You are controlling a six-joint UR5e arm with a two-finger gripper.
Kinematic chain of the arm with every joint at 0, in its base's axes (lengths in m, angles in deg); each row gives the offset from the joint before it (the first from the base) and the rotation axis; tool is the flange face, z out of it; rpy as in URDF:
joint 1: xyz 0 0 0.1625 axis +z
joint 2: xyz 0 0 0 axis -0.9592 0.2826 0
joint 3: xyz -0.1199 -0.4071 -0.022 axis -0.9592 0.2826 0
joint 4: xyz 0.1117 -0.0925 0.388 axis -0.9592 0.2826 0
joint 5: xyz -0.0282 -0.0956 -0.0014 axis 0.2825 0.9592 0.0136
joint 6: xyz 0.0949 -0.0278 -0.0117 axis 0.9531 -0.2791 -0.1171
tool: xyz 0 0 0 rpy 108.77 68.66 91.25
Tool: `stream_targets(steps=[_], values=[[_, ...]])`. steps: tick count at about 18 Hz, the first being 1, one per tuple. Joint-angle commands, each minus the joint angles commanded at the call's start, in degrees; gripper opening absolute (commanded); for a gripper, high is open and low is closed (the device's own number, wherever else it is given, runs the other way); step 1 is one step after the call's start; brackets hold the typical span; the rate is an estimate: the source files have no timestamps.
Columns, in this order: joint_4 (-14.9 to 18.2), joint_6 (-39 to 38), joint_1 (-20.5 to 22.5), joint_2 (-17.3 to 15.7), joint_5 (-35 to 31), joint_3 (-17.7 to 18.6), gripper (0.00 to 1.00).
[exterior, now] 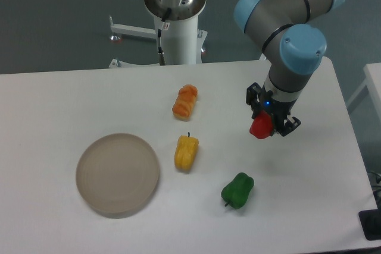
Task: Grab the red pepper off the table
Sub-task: 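Lift the held red pepper up off the table toward the plate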
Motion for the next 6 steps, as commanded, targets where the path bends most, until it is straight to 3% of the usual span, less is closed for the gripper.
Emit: stream_targets(steps=[6], values=[[0.0,0.0,0.0,0.0,0.5,-0.1,0.28]])
